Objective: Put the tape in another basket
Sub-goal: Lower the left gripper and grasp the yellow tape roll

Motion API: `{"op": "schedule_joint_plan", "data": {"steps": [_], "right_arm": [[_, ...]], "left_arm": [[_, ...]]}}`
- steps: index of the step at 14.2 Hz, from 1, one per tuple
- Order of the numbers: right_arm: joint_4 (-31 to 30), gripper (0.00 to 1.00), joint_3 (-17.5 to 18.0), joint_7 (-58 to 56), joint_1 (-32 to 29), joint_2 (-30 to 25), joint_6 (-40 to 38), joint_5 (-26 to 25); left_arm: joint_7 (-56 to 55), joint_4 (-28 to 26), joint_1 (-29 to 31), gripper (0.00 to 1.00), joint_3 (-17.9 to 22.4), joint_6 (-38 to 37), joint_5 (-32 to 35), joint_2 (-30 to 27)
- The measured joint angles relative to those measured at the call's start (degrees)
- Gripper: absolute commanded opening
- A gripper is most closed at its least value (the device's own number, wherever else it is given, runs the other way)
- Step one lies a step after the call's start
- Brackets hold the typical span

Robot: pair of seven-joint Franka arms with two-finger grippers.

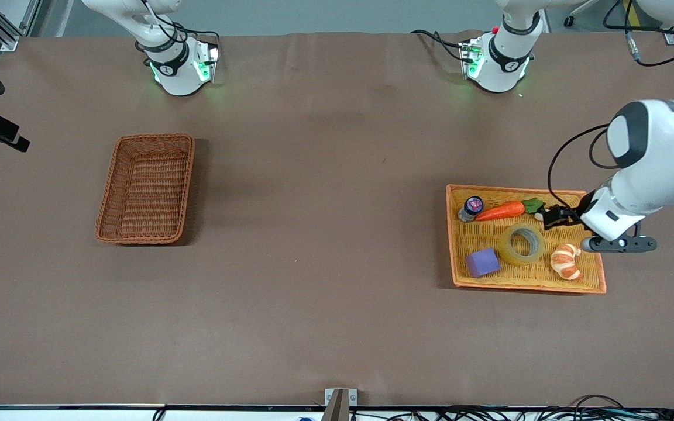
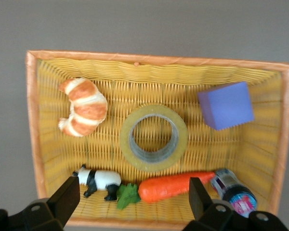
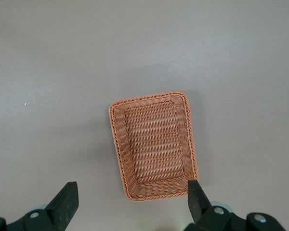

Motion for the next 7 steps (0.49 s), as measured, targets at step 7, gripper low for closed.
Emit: {"op": "schedule_joint_plan", "data": {"steps": [7], "right_arm": [[0.00, 1.00, 0.00, 0.00, 0.00, 0.00, -0.05, 0.00]], "left_arm": [[0.10, -4.34, 1.52, 0.94, 0.23, 12.11, 0.53, 8.02]]}}
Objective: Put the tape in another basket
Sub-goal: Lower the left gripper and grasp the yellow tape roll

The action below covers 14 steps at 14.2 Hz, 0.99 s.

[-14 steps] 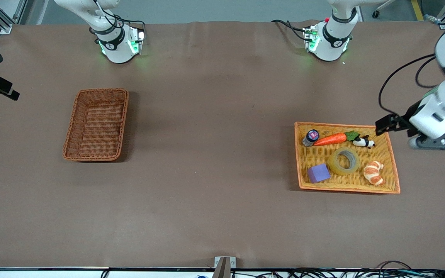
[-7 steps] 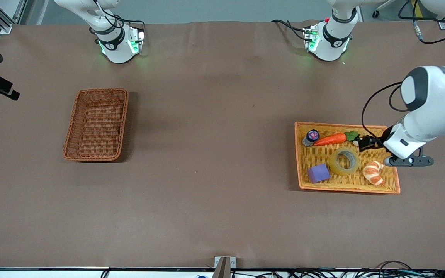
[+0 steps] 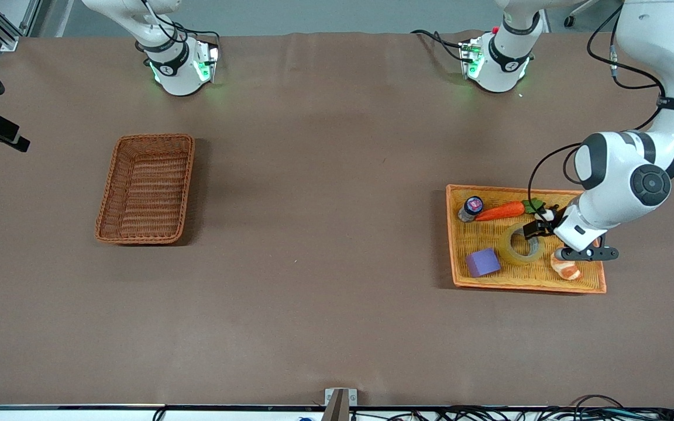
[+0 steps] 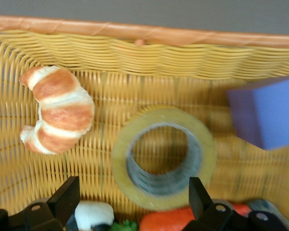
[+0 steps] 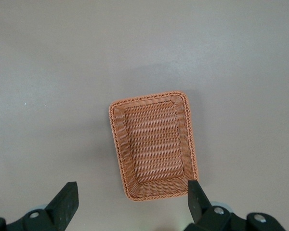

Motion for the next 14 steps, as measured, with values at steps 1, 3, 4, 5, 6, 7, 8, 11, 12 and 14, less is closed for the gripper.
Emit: {"op": "schedule_joint_plan", "data": {"steps": [1, 3, 4, 5, 6, 7, 8, 11, 12, 14], "right_arm": [[0.00, 1.00, 0.00, 0.00, 0.00, 0.00, 0.00, 0.00], [0.00, 1.00, 0.00, 0.00, 0.00, 0.00, -0.01, 0.00], [0.00, 1.00, 0.00, 0.00, 0.00, 0.00, -0.01, 0.00], [0.00, 1.00, 0.00, 0.00, 0.00, 0.00, -0.02, 0.00], [0.00, 1.00, 0.00, 0.00, 0.00, 0.00, -0.02, 0.00], [0.00, 1.00, 0.00, 0.00, 0.00, 0.00, -0.02, 0.00], [0.00, 1.00, 0.00, 0.00, 0.00, 0.00, -0.02, 0.00], [0.00, 1.00, 0.00, -0.01, 0.00, 0.00, -0.02, 0.00], [0.00, 1.00, -0.01, -0.01, 0.00, 0.00, -0.02, 0.00], [-0.01, 1.00, -0.05, -0.10, -0.02, 0.00, -0.03, 0.00]], "left_arm": [[0.21, -0.12, 0.60, 0.90, 0.03, 1.63, 0.03, 1.28], [0.53, -0.23, 1.34, 0.72, 0.04, 4.18, 0.04, 3.65], [0.59, -0.26, 1.47, 0.59, 0.04, 4.98, 0.05, 4.64], [0.59, -0.26, 1.48, 0.41, 0.04, 5.56, 0.05, 5.44], [0.59, -0.26, 1.47, 0.18, 0.03, 6.04, 0.05, 6.06], [0.59, -0.26, 1.46, 0.03, 0.01, 6.26, 0.05, 6.45], [0.59, -0.25, 1.44, 0.00, -0.02, 6.31, 0.05, 6.59], [0.59, 0.37, 1.41, 0.00, -0.24, 6.30, 0.07, 6.12], [0.58, 0.72, 1.34, 0.00, -0.35, 5.96, 0.08, 5.50], [0.44, 2.13, 1.01, 0.00, -1.13, 1.25, 0.08, 3.18]]}}
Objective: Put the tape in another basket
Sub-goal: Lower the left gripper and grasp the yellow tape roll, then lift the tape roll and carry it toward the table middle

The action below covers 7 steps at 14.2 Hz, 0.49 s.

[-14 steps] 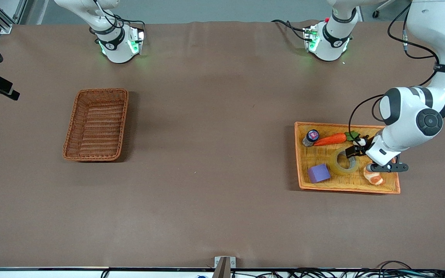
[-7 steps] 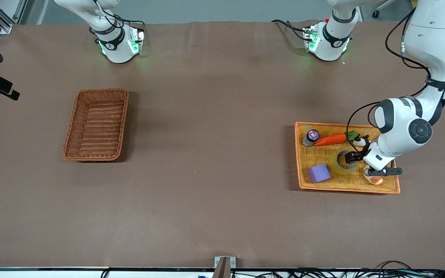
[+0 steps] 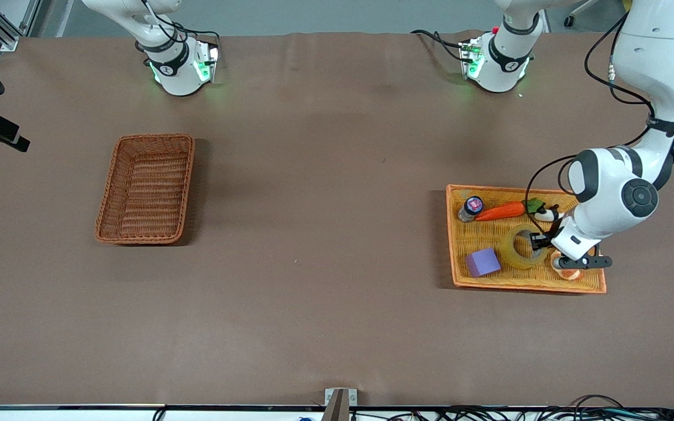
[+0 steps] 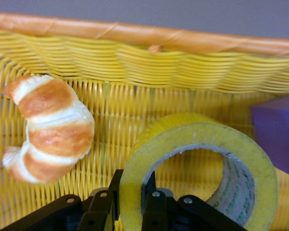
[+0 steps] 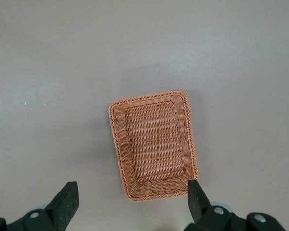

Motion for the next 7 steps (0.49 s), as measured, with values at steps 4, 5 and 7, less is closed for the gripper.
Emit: {"op": "schedule_joint_plan", "data": {"steps": [4, 5, 7], "right_arm": [[0.00, 1.00, -0.04, -0.16, -0.01, 0.00, 0.00, 0.00], [0.00, 1.00, -0.04, -0.18, -0.01, 0.00, 0.00, 0.00], [0.00, 1.00, -0.05, -0.19, -0.02, 0.00, 0.00, 0.00]], "left_arm": [[-11.70, 5.92, -0.52, 0.00, -7.48, -16.38, 0.00, -4.62], [-16.94, 7.11, -0.91, 0.00, -10.02, -18.38, 0.00, -4.96], [-28.09, 8.75, -1.94, 0.00, -15.29, -19.17, 0.00, -4.66]]}}
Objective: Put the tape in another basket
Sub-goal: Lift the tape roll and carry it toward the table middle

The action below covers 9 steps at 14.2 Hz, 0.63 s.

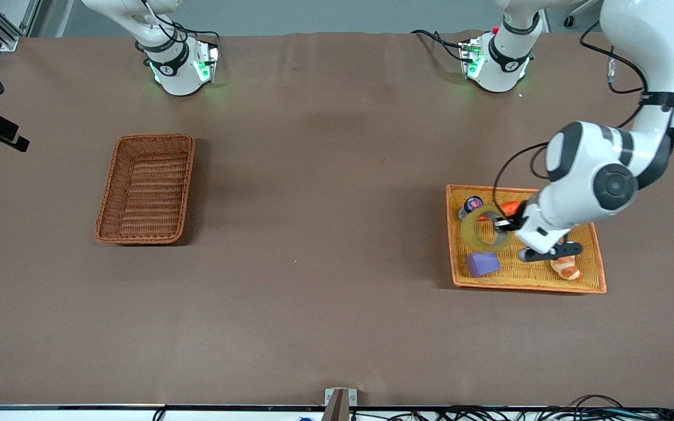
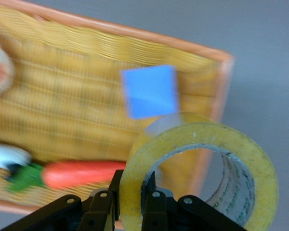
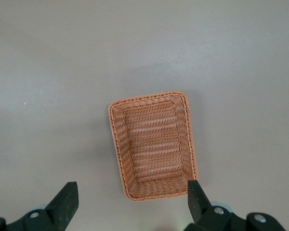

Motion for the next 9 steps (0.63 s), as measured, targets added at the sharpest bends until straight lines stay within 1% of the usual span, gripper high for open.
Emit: {"op": "schedule_joint_plan", "data": {"steps": [2, 3, 6, 9], "right_arm": [[0.00, 1.00, -0.02, -0.02, -0.01, 0.00, 0.00, 0.00], [0.00, 1.00, -0.03, -0.02, -0.02, 0.00, 0.00, 0.00], [0.00, 1.00, -0.04, -0.05, -0.03, 0.00, 0.00, 0.00], [0.00, 1.00, -0.07, -0.07, -0.03, 0.00, 0.00, 0.00]], "left_arm": [[-10.14, 2.18, -2.09, 0.00, -4.15, 0.00, 0.00, 1.79], [-14.91, 4.05, -4.37, 0.00, -5.07, 0.02, 0.00, 3.38], [-27.52, 11.54, -13.58, 0.01, -5.27, 0.18, 0.02, 10.11], [-33.79, 18.17, -21.02, 0.01, -5.07, 2.12, 0.03, 17.29]]}}
